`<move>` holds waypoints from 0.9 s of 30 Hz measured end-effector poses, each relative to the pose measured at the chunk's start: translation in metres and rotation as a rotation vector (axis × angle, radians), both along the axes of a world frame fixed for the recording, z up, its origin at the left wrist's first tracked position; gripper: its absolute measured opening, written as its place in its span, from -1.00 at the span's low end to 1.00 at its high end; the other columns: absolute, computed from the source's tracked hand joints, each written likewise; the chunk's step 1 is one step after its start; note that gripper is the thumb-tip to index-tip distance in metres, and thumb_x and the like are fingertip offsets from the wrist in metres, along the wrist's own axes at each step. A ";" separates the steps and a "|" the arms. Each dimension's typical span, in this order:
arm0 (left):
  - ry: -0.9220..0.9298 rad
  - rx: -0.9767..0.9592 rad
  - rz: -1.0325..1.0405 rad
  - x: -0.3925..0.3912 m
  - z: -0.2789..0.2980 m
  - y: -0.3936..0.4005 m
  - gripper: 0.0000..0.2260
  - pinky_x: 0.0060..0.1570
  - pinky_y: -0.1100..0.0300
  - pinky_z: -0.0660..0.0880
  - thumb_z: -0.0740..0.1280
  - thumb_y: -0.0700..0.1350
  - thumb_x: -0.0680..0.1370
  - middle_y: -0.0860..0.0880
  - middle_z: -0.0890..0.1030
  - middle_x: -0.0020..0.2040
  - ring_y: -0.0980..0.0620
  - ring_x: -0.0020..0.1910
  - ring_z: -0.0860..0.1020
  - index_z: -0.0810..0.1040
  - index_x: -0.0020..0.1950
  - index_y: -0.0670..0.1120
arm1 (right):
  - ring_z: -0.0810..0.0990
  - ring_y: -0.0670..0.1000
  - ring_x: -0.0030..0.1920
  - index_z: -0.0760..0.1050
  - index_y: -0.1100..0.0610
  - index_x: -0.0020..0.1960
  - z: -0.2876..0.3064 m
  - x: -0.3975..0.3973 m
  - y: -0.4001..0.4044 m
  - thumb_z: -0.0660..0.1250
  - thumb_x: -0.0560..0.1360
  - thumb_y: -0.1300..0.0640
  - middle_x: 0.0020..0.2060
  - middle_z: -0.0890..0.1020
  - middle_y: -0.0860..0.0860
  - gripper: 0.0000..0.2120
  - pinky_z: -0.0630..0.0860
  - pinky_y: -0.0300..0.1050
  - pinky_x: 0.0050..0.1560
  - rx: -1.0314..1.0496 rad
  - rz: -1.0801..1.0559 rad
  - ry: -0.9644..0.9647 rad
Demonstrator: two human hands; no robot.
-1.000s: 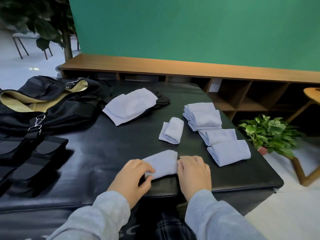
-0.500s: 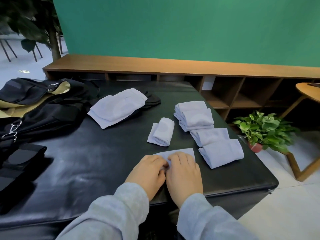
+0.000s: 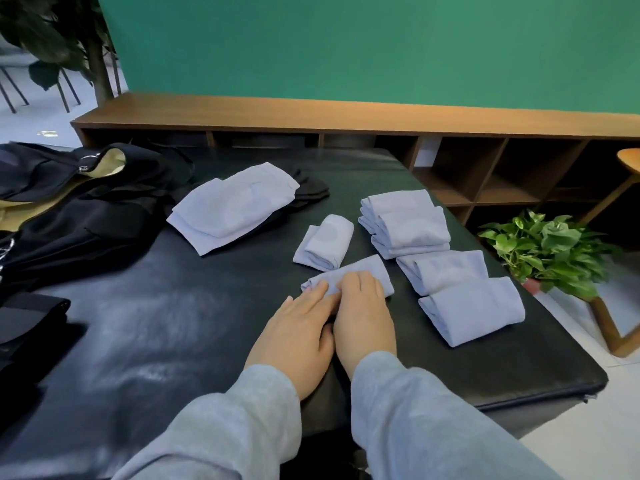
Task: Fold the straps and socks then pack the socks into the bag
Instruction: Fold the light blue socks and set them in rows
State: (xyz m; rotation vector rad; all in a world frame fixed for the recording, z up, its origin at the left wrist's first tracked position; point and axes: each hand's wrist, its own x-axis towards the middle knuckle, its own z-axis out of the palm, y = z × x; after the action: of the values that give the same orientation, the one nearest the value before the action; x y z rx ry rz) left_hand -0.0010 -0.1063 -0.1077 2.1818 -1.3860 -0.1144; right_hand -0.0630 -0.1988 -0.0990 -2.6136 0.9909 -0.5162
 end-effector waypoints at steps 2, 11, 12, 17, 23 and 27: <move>0.003 -0.015 0.006 0.000 -0.002 0.000 -0.54 0.38 0.33 -0.19 0.04 -0.12 0.61 0.19 0.06 0.52 0.23 0.46 0.04 0.11 0.49 0.20 | 0.29 -0.04 0.15 0.32 0.08 0.06 -0.002 -0.001 0.000 0.07 0.56 0.22 0.09 0.37 -0.03 -0.87 0.27 -0.25 -0.02 0.008 -0.014 -0.044; -0.024 0.016 0.068 0.013 0.006 0.005 -0.57 0.39 0.27 -0.29 0.08 -0.07 0.61 0.19 -0.04 0.52 0.19 0.48 -0.20 0.13 0.48 0.13 | 0.35 -0.07 0.12 0.42 0.06 0.05 -0.006 0.002 0.002 0.14 0.53 0.05 0.02 0.44 -0.08 -0.84 0.23 -0.25 0.11 -0.026 -0.036 -0.118; -0.023 0.023 0.093 0.018 0.008 0.004 -0.56 0.40 0.25 -0.28 0.09 -0.05 0.61 0.18 -0.06 0.52 0.19 0.48 -0.21 0.12 0.49 0.11 | 0.36 -0.07 0.12 0.43 0.06 0.05 -0.006 0.003 0.003 0.16 0.52 0.04 0.03 0.45 -0.09 -0.83 0.24 -0.24 0.11 -0.021 -0.034 -0.125; -0.084 0.079 0.251 0.062 0.020 -0.007 -0.49 0.43 0.12 -0.24 0.13 0.02 0.60 0.09 -0.15 0.54 0.11 0.49 -0.23 0.05 0.52 0.06 | 0.35 -0.12 0.10 0.41 0.03 0.11 -0.007 0.002 0.000 0.15 0.51 0.02 0.04 0.44 -0.12 -0.79 0.25 -0.29 0.12 0.002 -0.024 -0.117; -0.192 0.235 0.411 0.110 0.014 -0.015 -0.47 0.42 -0.09 -0.22 0.08 0.12 0.59 0.01 -0.27 0.52 0.01 0.48 -0.31 0.01 0.52 0.08 | 0.39 -0.06 0.09 0.44 0.05 0.05 -0.013 0.005 0.001 0.07 0.45 -0.01 0.01 0.47 -0.10 -0.72 0.20 -0.27 0.08 -0.051 -0.059 -0.123; -0.215 0.274 0.431 0.122 0.011 -0.019 -0.49 0.42 -0.11 -0.23 0.05 0.13 0.60 -0.02 -0.28 0.52 -0.01 0.48 -0.31 0.03 0.51 0.07 | 0.39 -0.06 0.08 0.45 0.05 0.03 -0.015 0.006 0.002 -0.01 0.42 -0.05 0.00 0.47 -0.10 -0.64 0.25 -0.22 0.10 -0.075 -0.078 -0.129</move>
State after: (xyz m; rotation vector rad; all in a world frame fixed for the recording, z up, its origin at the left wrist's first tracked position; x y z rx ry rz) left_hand 0.1212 -0.1251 -0.0968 2.7402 -1.0195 0.1000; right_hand -0.0568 -0.1971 -0.1145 -2.5763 1.0538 -0.7454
